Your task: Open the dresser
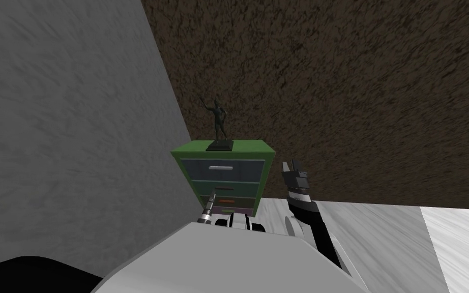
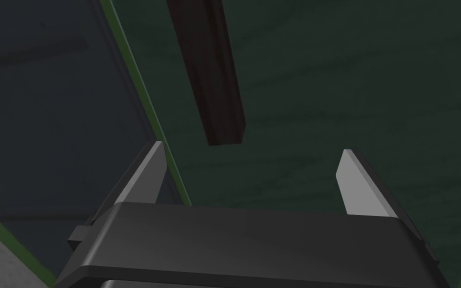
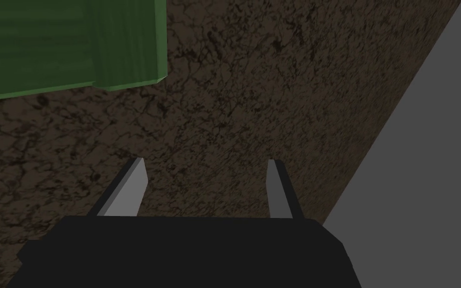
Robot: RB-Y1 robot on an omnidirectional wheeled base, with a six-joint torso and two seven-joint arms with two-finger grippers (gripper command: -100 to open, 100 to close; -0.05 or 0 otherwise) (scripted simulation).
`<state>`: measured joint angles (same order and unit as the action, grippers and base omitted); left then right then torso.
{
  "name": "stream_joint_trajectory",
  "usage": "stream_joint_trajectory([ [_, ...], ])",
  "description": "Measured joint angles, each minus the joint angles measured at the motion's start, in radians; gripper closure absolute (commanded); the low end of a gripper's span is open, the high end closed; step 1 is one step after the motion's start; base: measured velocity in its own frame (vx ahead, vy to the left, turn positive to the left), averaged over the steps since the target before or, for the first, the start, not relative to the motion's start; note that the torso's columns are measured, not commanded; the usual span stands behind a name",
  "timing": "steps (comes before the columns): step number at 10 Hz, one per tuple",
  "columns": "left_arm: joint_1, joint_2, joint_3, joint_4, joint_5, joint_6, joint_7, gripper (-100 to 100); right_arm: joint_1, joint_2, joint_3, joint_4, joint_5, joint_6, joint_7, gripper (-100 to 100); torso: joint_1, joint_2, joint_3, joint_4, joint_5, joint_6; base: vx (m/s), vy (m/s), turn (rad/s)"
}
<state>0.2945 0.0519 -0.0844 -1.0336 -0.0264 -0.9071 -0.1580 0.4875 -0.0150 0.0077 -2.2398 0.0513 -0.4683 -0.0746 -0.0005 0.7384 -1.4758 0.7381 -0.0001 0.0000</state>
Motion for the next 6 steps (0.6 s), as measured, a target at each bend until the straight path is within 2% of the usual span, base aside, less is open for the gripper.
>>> stream_joint_trajectory([
  [1, -0.001, -0.002, 0.000, 0.004, 0.000, -0.004, 0.000, -100, 0.000, 0.000, 0.000, 0.000, 0.000, 0.000, 0.000, 0, 0.000, 0.001, 0.000, 0.000, 0.000, 0.000, 0.030, -0.004, 0.000],
  [3, -0.015, -0.002, 0.003, -0.012, 0.001, 0.023, 0.001, -100, 0.000, 0.000, 0.000, 0.000, 0.000, 0.000, 0.000, 0, 0.000, -0.001, -0.001, 0.000, 0.000, 0.000, 0.032, -0.006, -0.002],
  [4, -0.015, -0.003, 0.003, -0.013, 0.001, 0.027, 0.000, 100, 0.000, 0.000, 0.000, 0.000, 0.000, 0.000, 0.000, 0, 0.001, 0.000, 0.000, 0.000, 0.000, 0.000, -0.026, 0.003, 0.004],
  [6, -0.007, -0.002, 0.001, 0.001, 0.001, 0.006, 0.000, 100, 0.000, 0.000, 0.000, 0.000, 0.000, 0.000, 0.000, 0, 0.001, 0.001, 0.001, 0.001, 0.000, 0.000, -0.050, -0.013, 0.014],
])
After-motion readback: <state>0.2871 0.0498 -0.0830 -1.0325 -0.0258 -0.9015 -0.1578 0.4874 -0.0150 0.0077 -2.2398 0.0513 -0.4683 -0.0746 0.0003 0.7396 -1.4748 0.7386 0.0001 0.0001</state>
